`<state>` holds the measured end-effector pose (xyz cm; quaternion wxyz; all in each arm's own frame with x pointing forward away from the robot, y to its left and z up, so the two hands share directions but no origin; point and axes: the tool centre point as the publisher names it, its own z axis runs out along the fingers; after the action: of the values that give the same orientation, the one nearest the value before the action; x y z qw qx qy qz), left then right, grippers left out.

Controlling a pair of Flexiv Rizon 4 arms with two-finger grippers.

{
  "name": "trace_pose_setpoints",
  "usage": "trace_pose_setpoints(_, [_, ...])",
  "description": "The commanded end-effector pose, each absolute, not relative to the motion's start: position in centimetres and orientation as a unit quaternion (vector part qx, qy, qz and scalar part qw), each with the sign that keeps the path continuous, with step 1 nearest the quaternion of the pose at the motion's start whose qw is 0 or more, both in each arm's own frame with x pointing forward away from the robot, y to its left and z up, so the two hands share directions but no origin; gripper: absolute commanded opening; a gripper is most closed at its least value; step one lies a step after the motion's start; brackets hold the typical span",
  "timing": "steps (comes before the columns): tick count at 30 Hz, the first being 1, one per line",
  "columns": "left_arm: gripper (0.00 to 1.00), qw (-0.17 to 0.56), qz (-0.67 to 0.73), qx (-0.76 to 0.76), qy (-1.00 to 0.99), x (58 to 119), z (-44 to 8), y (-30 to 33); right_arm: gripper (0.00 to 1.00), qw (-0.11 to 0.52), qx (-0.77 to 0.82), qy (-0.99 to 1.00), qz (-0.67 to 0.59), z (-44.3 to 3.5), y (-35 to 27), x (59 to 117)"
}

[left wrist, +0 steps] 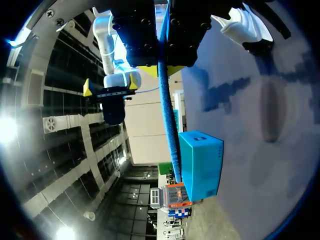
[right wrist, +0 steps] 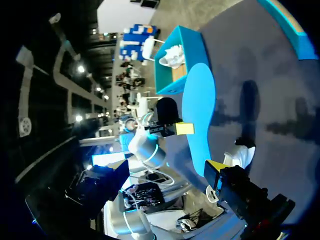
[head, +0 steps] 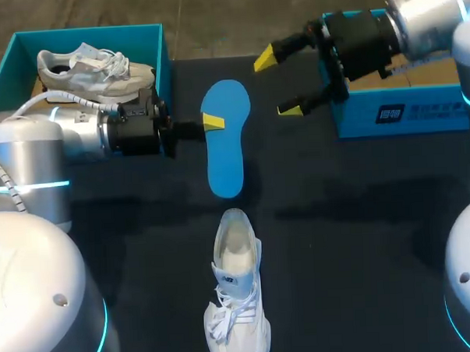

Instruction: Take the shoe out of the shoebox, open the shoe tongue, remove and reinsert the insole, then place the shoe into the shoebox

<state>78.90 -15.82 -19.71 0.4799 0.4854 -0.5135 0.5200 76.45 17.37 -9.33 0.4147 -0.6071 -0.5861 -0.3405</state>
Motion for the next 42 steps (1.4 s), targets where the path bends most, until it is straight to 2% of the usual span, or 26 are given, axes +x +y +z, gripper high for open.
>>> trace_pose_setpoints(1, [0.00,0.479,0.519,0.486,-0.514,78.8,-19.7,-15.8,1.00,0.347,-0.641,-0.634,-0.258,-8.5,18.5,76.7])
trace_pose_setpoints(13, [0.00,0.479,0.519,0.486,-0.514,78.8,-19.7,-15.8,1.00,0.347,-0.641,-0.634,-0.258,-8.5,18.5,76.7])
trace_pose_setpoints(17, [0.00,0.479,0.519,0.486,-0.514,78.8,-19.7,-15.8,1.00,0.283,-0.682,-0.649,-0.182,-6.8,20.3,77.0])
trace_pose_setpoints(31, [0.00,0.479,0.519,0.486,-0.514,78.8,-19.7,-15.8,1.00,0.147,-0.729,-0.665,-0.061,-5.8,25.1,76.9])
trace_pose_setpoints(42, [0.00,0.479,0.519,0.486,-0.514,78.8,-19.7,-15.8,1.00,0.102,-0.729,-0.677,-0.017,-5.7,25.8,76.4])
